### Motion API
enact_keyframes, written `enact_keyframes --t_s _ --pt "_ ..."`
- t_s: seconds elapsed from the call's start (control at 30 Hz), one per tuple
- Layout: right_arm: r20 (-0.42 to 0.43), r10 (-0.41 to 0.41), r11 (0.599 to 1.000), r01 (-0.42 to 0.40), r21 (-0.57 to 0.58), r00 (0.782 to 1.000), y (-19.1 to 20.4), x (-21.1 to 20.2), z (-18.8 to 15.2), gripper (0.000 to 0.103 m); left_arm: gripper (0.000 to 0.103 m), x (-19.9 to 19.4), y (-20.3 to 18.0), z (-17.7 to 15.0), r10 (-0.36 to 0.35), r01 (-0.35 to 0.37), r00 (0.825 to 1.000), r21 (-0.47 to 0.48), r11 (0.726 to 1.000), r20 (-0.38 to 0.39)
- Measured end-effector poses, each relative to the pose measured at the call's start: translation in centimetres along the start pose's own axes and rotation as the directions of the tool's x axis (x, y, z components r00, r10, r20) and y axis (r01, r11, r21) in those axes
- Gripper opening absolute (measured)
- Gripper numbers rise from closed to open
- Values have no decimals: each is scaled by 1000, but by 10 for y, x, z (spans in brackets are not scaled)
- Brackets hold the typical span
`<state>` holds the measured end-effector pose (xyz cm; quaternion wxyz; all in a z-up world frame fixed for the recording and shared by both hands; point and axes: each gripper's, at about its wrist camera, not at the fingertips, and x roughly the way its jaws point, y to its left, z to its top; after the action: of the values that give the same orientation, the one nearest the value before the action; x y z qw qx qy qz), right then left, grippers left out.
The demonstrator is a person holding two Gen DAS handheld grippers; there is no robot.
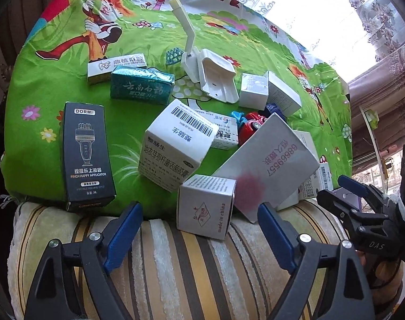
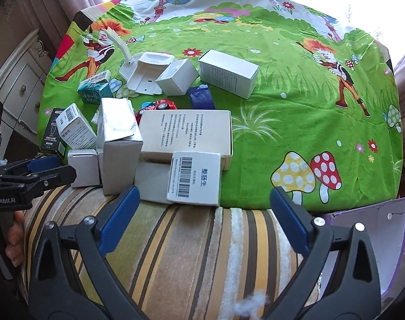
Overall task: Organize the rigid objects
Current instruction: 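Reach both tools to the boxes and grasp a white barcode box each, then carry both white boxes to the purple storage box and release them inside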
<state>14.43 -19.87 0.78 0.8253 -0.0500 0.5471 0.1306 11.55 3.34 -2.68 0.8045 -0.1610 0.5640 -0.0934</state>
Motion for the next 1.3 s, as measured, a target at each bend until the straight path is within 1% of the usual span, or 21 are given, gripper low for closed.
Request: enact_keyframes --t_s 0.1,0.17,0.2,0.23,0.27,0.3,0.33,0.43,0.57,0.8,0.93,1.07,1.2,1.3 --pt "-8 -4 1000 4 -4 1000 1 5 3 90 83 6 -1 4 -1 1 1000 9 1000 -11" --pt "-17 -5 1000 5 -15 1000 3 8 3 83 71 10 0 4 -14 14 1000 10 1000 -23" --pt "-25 -3 1000 2 -20 1000 4 10 2 78 68 12 0 4 -20 20 999 10 1000 -29" --pt "-32 1 1000 -2 -24 1000 5 12 2 67 59 14 1 4 -27 27 999 9 1000 -35" --pt "-40 7 1000 -8 -24 999 5 13 0 53 48 16 2 3 -36 37 998 5 999 -44" --pt "-46 14 1000 -15 -21 999 5 14 -1 46 47 17 2 2 -47 47 998 1 999 -48" --pt "-47 20 1000 -20 -14 999 4 14 -3 44 47 16 2 1 -50 50 998 1 999 -41" --pt "-33 40 999 -40 7 999 0 9 -8 44 46 9 0 -3 -59 59 998 5 998 -24" --pt "3 43 999 -43 19 999 -3 -4 -15 44 46 -1 -1 -10 -61 61 998 -3 998 8" --pt "69 46 998 -49 44 997 -14 -29 -30 44 46 -22 -16 -26 -101 100 993 10 995 61" --pt "99 52 996 -58 62 994 -21 -43 -39 44 46 -29 -33 -36 -121 119 990 35 992 77" --pt "121 56 995 -66 80 991 -30 -56 -51 44 46 -33 -52 -44 -161 156 983 53 986 87" --pt "149 60 990 -78 118 987 -48 -72 -67 44 46 -33 -77 -51 -197 189 977 96 977 80" --pt "175 38 987 -64 149 984 -64 -85 -79 44 46 -30 -97 -55 -222 213 973 129 969 65"
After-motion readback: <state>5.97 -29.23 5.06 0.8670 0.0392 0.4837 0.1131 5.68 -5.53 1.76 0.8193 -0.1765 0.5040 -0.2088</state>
